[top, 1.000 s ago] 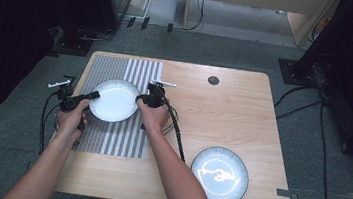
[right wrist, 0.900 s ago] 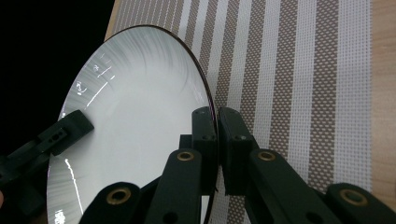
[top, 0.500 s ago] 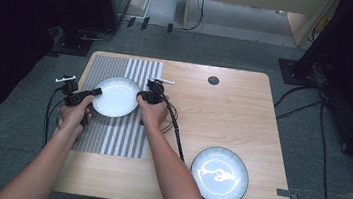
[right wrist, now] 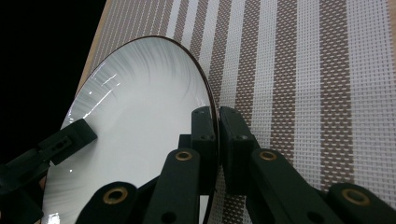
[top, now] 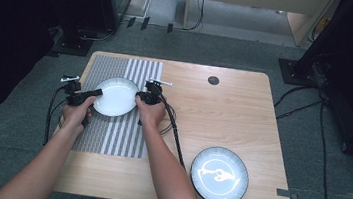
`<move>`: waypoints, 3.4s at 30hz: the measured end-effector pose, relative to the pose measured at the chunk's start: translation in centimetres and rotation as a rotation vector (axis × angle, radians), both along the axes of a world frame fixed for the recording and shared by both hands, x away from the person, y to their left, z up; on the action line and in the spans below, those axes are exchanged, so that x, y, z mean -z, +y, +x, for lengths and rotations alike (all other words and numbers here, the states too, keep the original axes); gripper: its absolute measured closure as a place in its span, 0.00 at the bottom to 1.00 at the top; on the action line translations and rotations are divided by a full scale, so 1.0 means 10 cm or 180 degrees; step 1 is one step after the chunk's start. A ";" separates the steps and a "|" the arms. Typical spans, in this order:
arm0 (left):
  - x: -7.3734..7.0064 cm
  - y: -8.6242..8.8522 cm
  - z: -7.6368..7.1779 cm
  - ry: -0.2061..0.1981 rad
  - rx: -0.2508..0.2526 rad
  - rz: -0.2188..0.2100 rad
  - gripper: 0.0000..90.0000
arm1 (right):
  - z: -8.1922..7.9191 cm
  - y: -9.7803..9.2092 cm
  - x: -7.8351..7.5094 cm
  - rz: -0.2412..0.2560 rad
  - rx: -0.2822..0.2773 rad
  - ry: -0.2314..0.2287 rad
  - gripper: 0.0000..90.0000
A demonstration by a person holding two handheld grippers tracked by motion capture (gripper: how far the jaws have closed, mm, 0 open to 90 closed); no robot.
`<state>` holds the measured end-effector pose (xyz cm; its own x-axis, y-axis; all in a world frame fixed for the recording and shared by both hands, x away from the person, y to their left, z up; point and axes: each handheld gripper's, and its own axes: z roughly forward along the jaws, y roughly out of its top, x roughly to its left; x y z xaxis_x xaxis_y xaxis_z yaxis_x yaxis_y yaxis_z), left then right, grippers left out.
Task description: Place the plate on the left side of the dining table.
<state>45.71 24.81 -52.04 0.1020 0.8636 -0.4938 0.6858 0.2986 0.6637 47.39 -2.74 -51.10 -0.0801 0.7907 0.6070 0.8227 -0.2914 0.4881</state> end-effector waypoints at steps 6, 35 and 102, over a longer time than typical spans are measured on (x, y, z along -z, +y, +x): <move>-0.05 -0.04 -0.03 -0.0029 0.0042 0.0161 0.67 | -0.02 -0.01 -0.04 -0.0011 0.0010 -0.0110 0.73; -0.60 -0.22 -0.64 -0.0575 0.0385 0.0253 0.14 | -0.42 -0.52 -0.59 -0.0579 -0.0369 -0.0696 0.34; -0.16 -0.44 -2.01 -0.0496 0.0533 0.1109 0.12 | -1.91 -2.74 -0.60 -0.0657 -0.0003 -0.1037 0.32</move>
<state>25.59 20.38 -50.41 0.3055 0.9414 -0.1427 0.5892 -0.0692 0.8050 28.27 -30.15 -45.08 -0.2432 0.8935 0.3776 0.6149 -0.1590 0.7724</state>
